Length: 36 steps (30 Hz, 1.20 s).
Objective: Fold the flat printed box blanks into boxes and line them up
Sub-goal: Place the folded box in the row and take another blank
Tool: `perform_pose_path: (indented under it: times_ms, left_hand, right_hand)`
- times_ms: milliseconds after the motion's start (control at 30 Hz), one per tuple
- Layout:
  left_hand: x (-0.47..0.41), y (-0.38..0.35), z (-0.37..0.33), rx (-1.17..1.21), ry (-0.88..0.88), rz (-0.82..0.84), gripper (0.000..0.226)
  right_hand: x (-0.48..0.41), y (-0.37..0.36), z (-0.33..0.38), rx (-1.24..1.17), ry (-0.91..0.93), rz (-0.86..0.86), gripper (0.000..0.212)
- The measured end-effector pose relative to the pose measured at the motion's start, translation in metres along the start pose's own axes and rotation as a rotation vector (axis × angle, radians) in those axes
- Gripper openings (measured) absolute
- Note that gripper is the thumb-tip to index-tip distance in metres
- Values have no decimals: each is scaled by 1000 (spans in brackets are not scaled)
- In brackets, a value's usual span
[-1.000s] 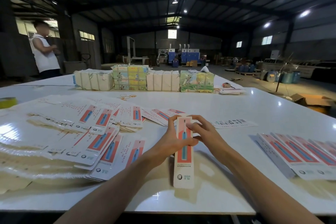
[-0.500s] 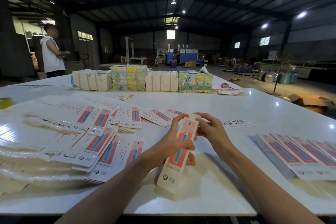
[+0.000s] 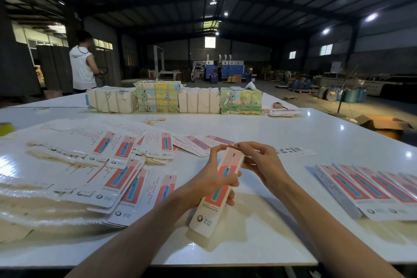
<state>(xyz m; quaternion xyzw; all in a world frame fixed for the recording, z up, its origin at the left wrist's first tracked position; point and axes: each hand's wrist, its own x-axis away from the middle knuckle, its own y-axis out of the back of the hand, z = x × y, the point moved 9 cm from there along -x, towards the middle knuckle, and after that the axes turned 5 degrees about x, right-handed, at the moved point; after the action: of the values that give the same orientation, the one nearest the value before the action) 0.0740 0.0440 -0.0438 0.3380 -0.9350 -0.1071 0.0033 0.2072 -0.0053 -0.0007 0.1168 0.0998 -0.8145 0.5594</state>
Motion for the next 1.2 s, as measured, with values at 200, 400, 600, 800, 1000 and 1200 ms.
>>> perform_pose_path:
  times_ms: [200,400,600,800,1000,1200]
  left_hand:
    - [4,1,2,12,53,-23,97]
    - [5,0,2,58,62,-23,102]
    - [7,-8,1,55,37,29,100]
    - [6,-5,-1,51,17,-2,98]
    - [4,-9,1,54,-24,5,80]
    - [3,-5,-3,66,-50,-32,94]
  right_hand:
    - [-5,10,-11,-58,-96,-27,14]
    - [-9,9,-11,-34,-90,2,18]
    - [-8,14,-15,52,-123,-16,22]
    - [-7,12,-14,4,-146,21,22]
    - [-6,14,-17,38,-149,16,20]
    - [-9,16,-14,12,-142,-25,23]
